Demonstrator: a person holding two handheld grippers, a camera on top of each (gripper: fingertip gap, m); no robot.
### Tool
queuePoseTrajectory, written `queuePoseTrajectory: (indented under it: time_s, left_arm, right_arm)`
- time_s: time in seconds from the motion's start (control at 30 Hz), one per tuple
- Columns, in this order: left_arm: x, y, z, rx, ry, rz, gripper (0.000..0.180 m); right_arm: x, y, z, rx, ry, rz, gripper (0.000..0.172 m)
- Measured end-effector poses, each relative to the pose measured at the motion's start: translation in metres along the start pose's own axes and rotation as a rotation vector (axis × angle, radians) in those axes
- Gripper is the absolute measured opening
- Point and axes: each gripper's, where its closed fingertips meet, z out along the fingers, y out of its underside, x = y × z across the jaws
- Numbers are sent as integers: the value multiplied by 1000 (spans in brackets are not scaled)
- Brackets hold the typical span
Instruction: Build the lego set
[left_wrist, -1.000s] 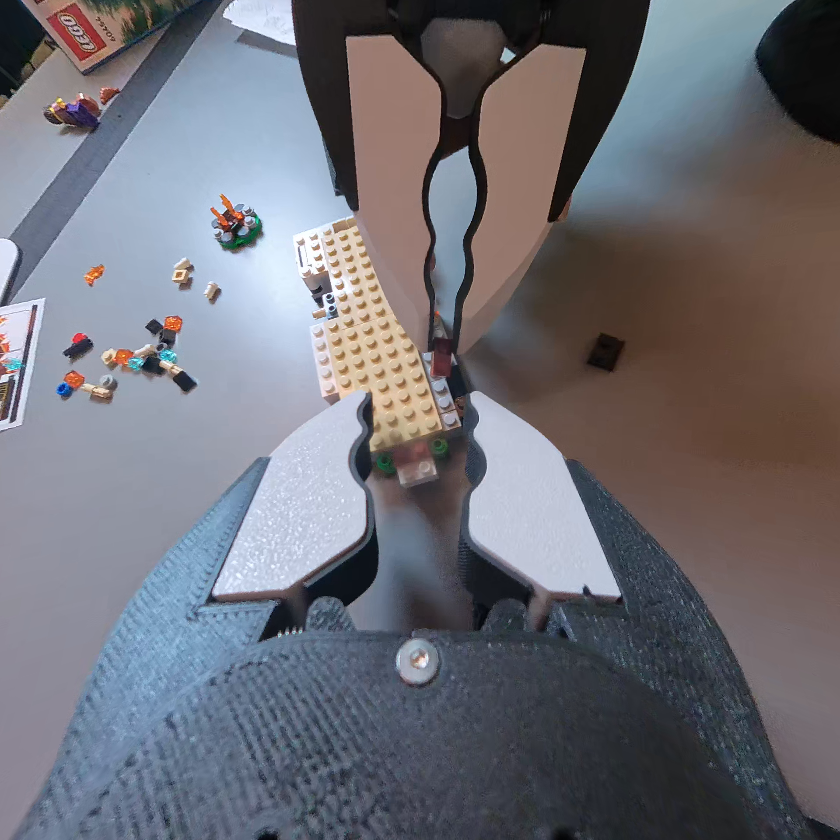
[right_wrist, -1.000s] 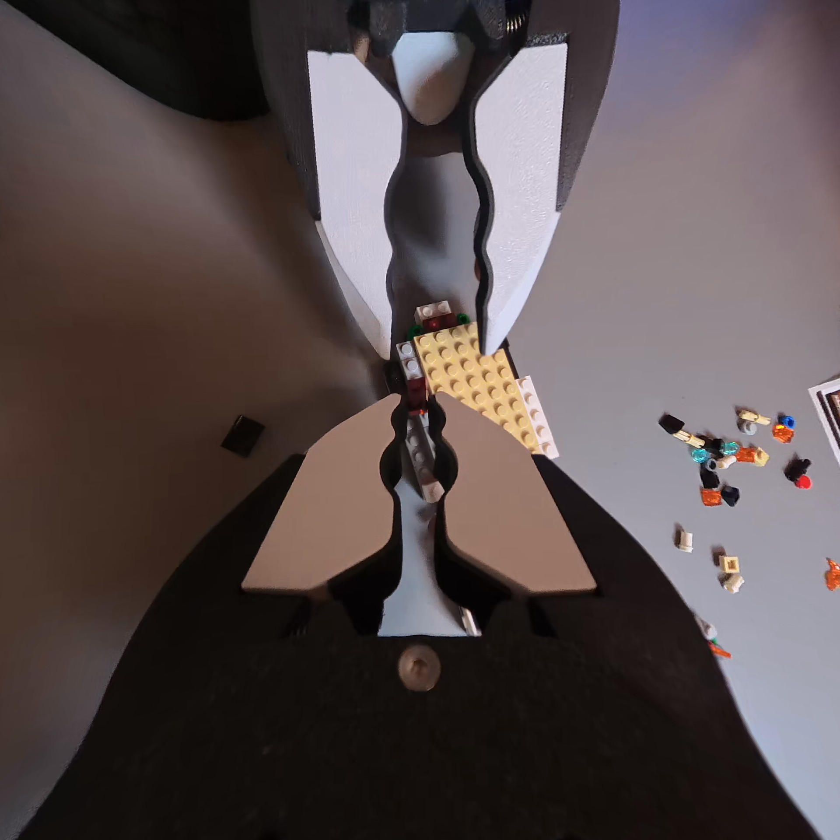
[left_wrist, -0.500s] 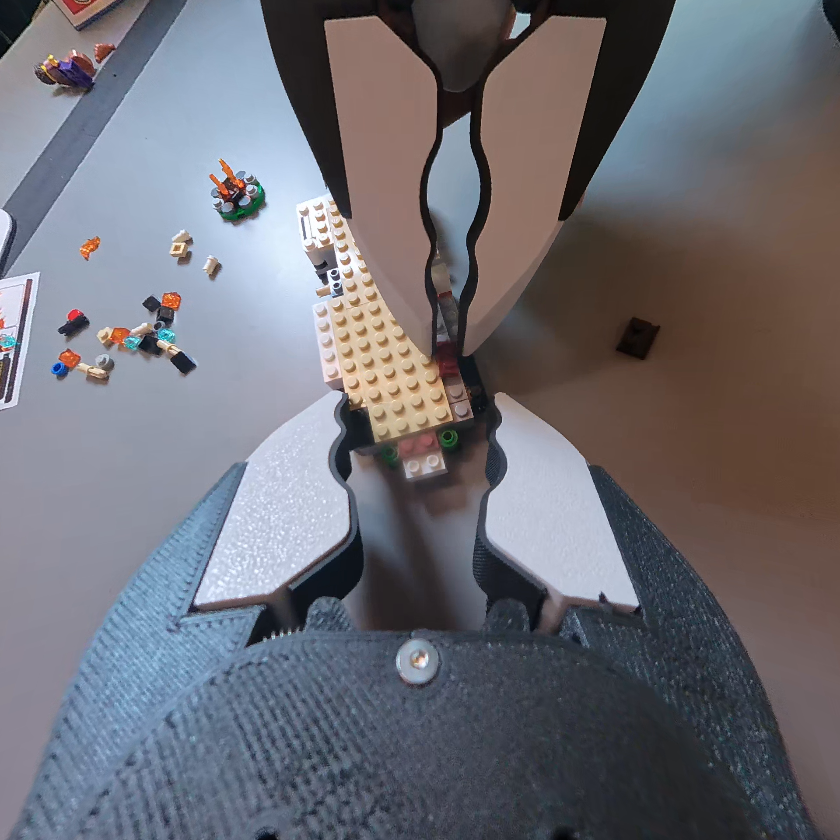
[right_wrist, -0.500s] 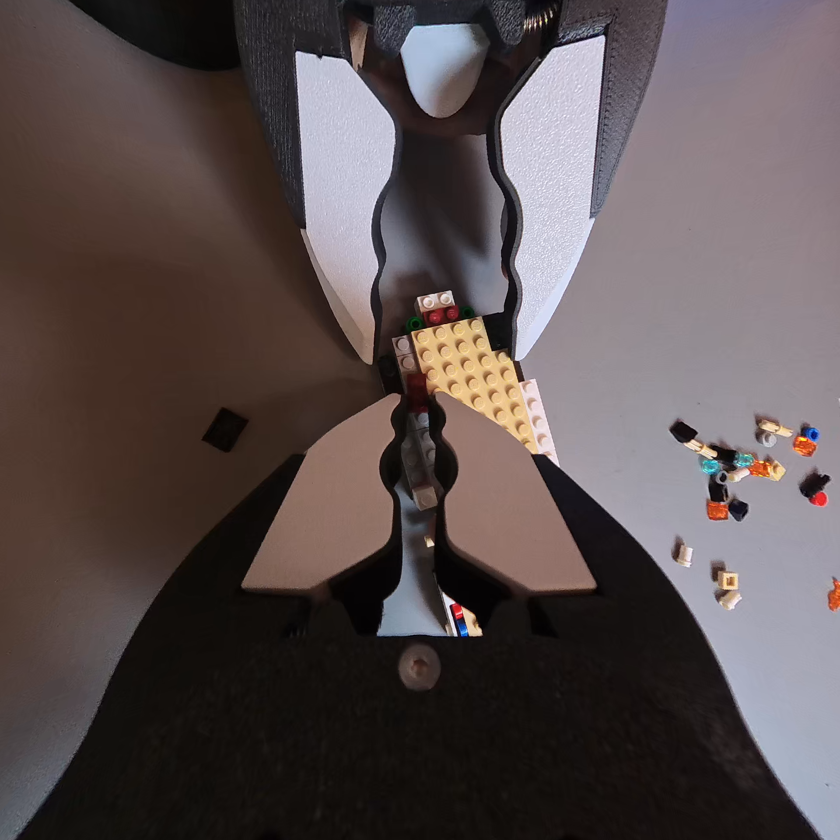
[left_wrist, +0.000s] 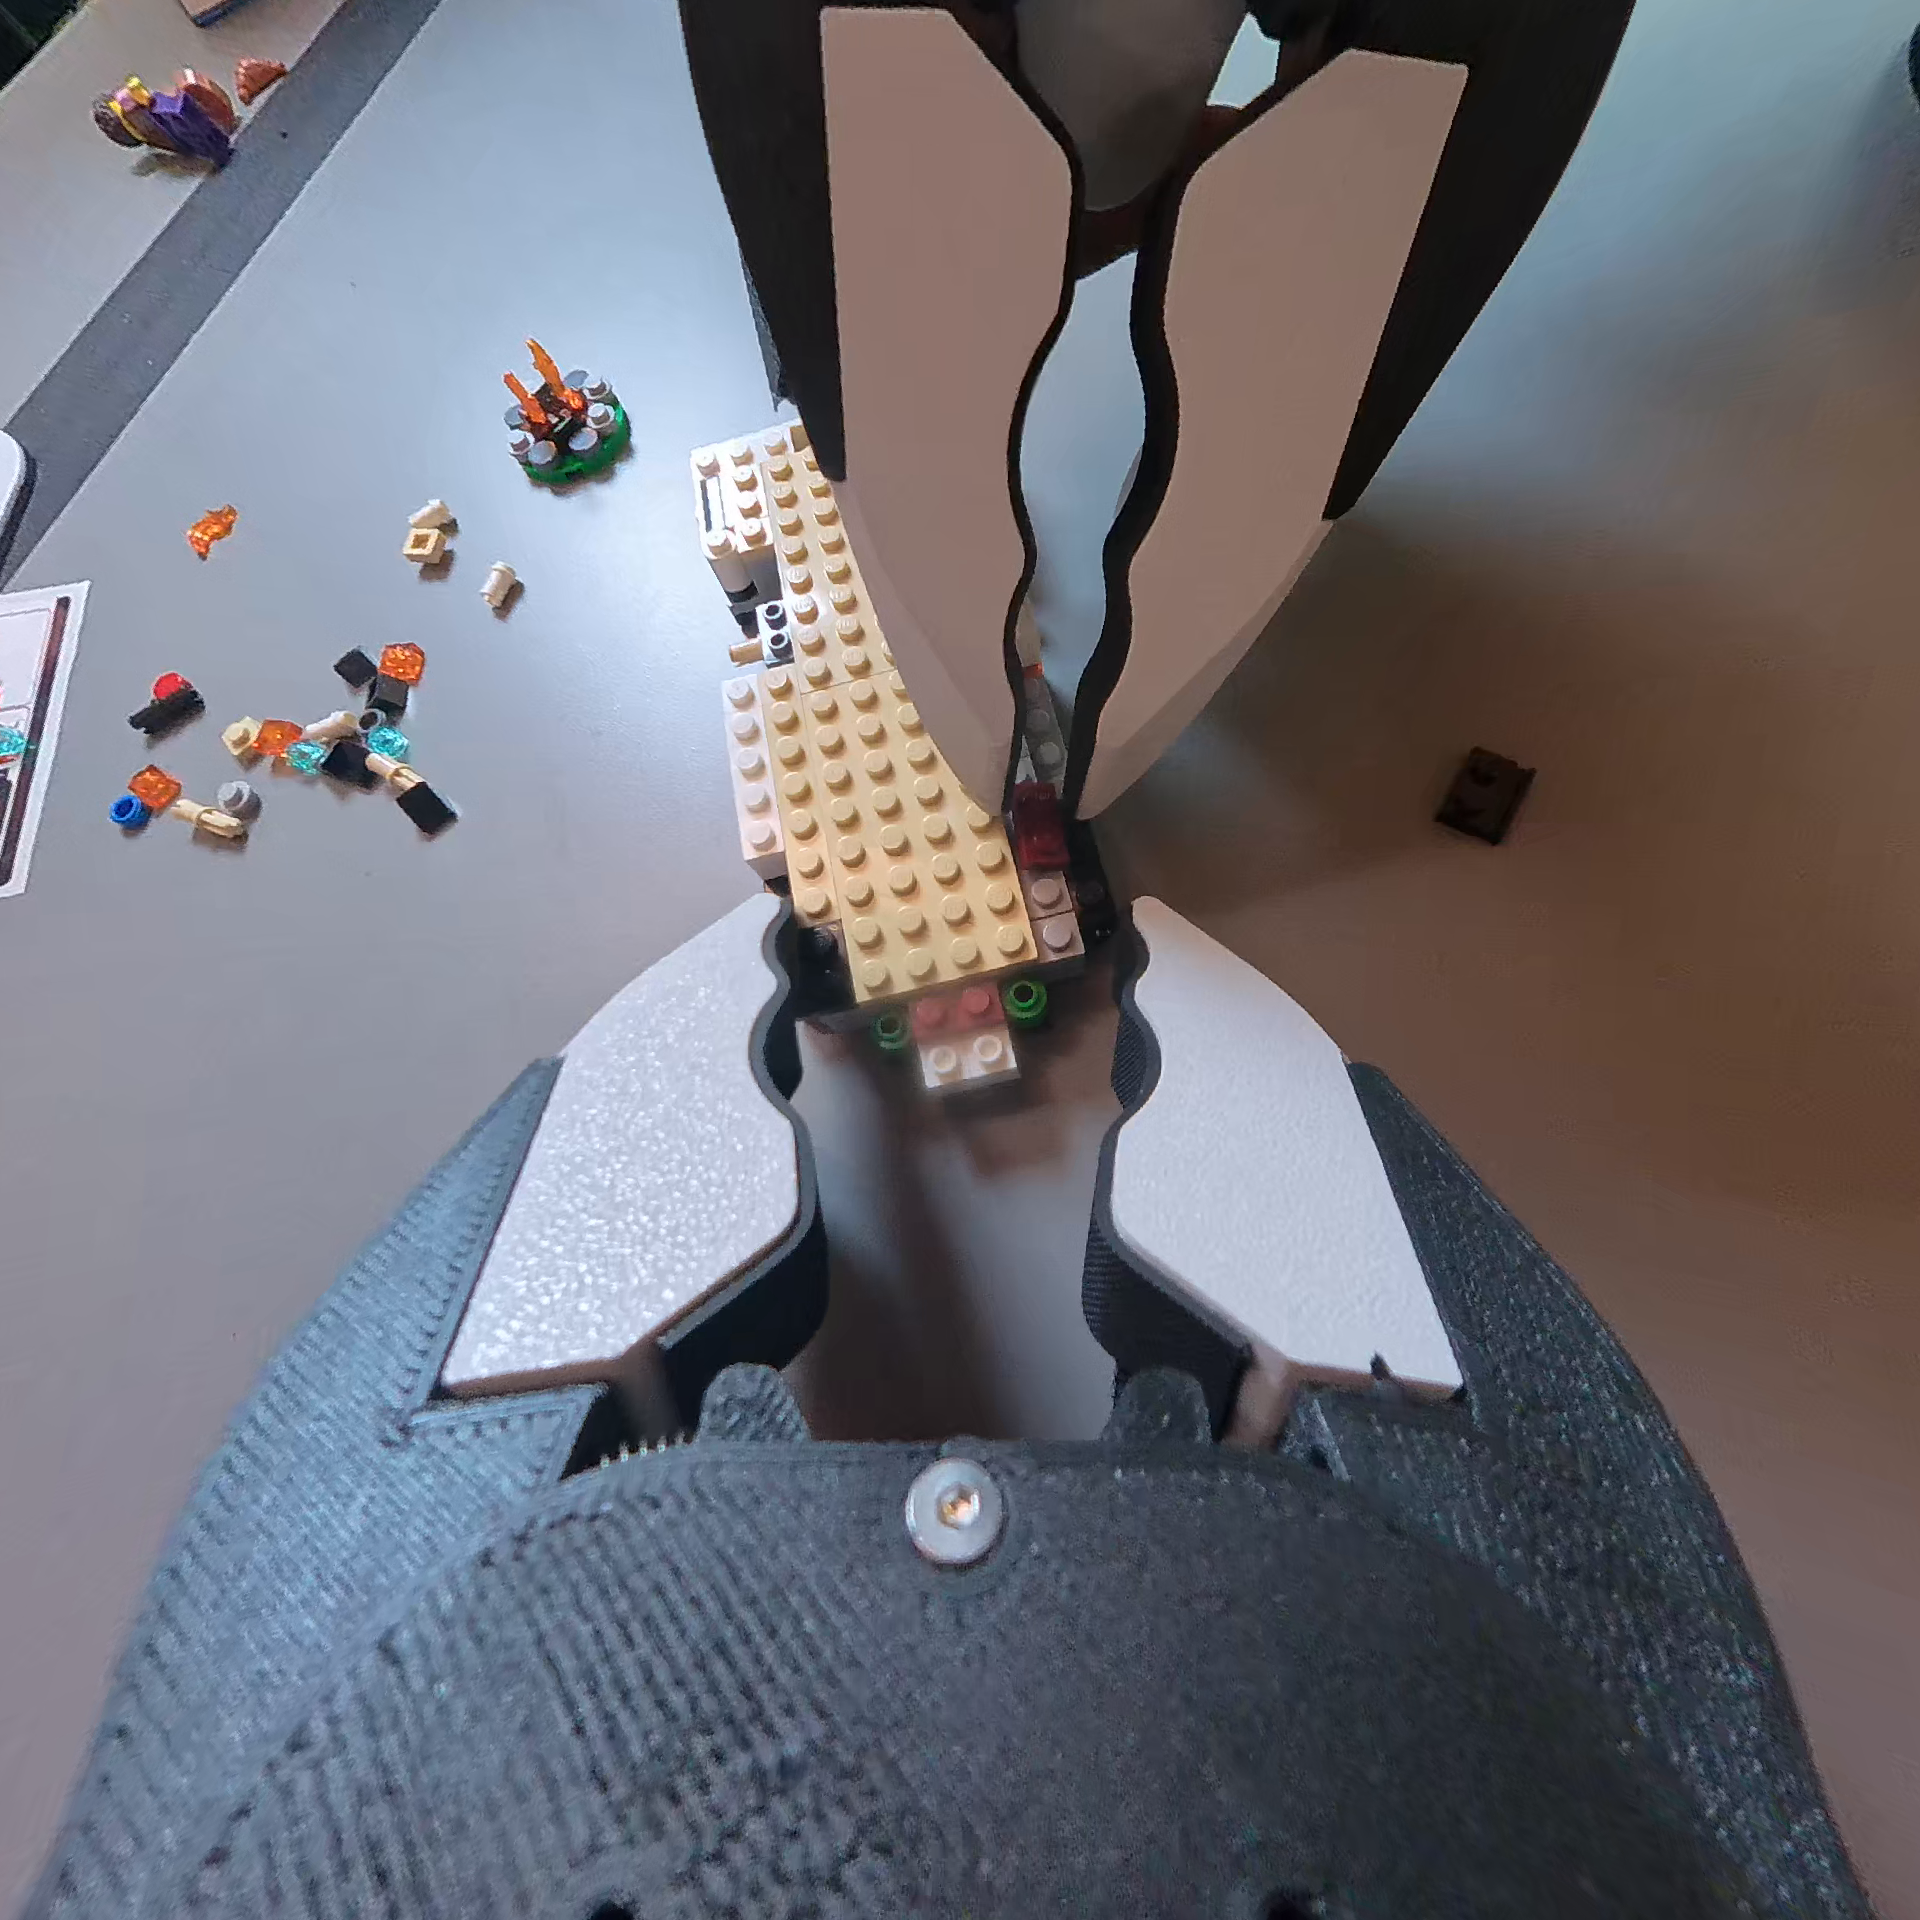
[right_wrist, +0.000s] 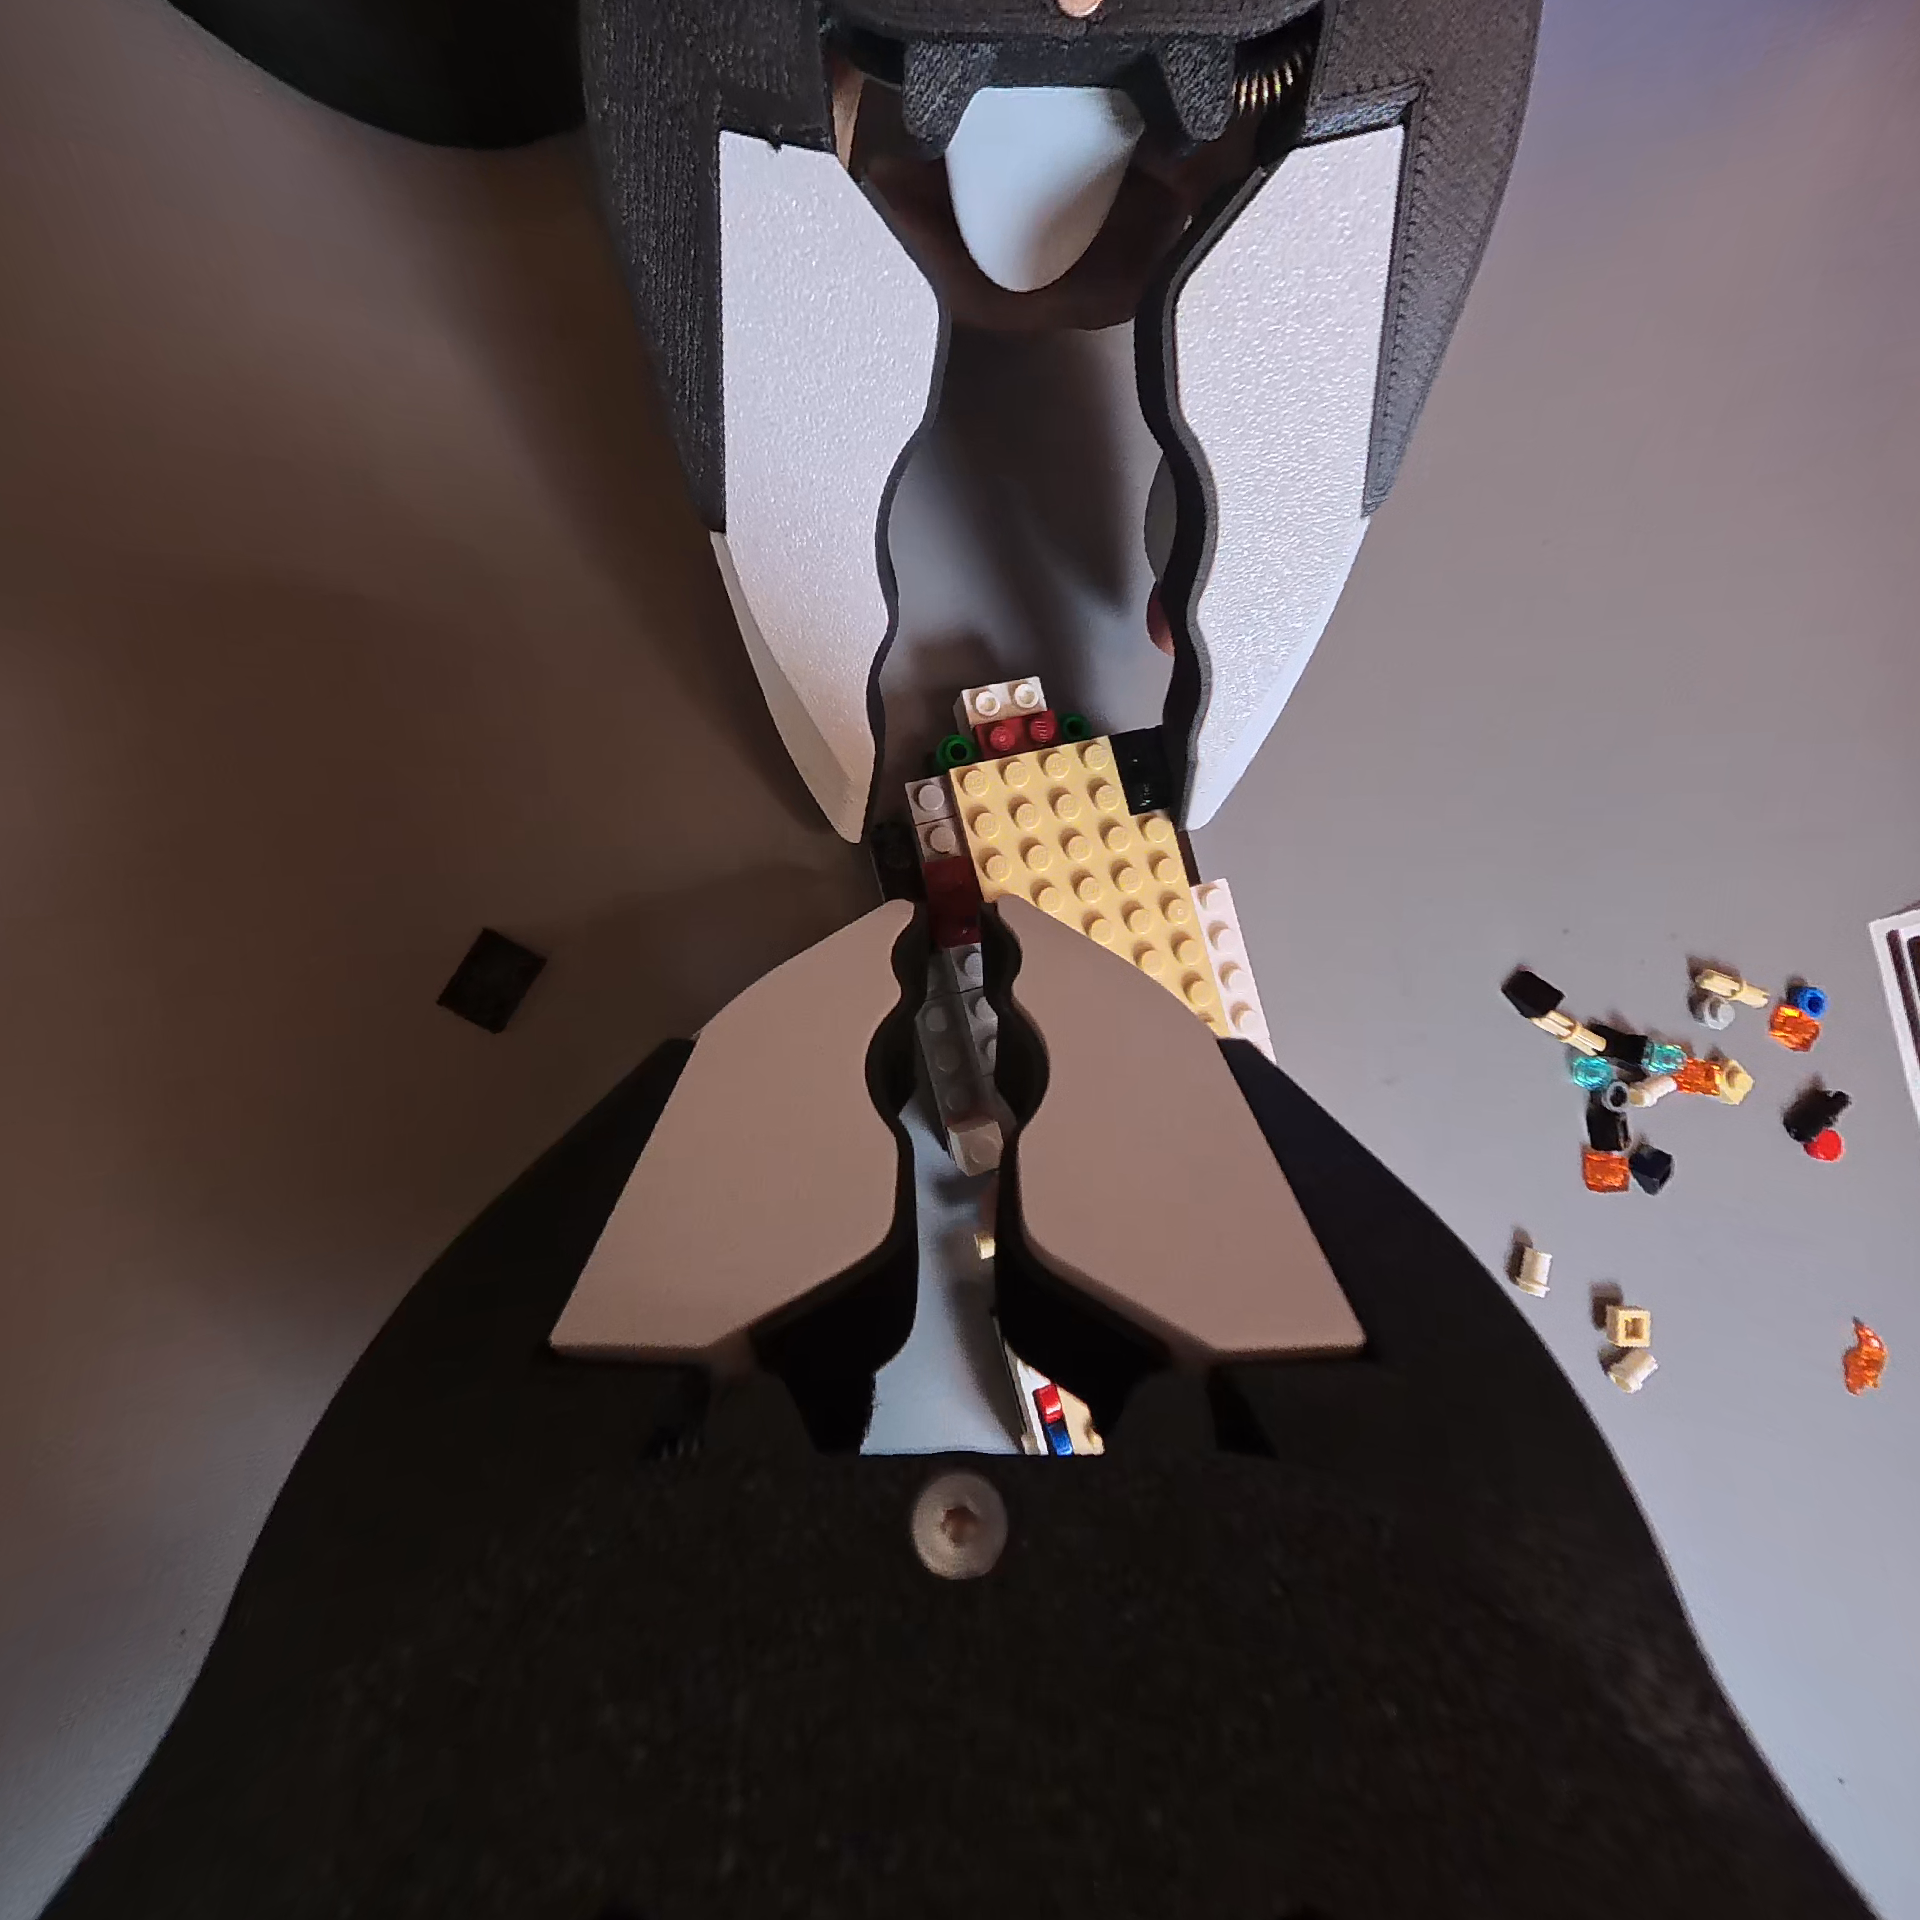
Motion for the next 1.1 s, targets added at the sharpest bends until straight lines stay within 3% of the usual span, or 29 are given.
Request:
queuePoseTrajectory:
  time_s: [0.5,0.7,0.93,1.1]
  left_arm:
    - [-2,0,-1,-1,8,-20,52]
    - [-3,-3,-4,21,75,-133,52]
    - [-5,-9,-9,55,216,-375,52]
    - [-6,-11,-10,64,264,-458,52]
  right_arm:
    - [3,-2,-3,23,3,14,12]
    - [5,-5,-11,50,38,8,14]
    - [0,-16,-34,103,293,-153,27]
    - [1,-19,-27,58,504,-317,29]
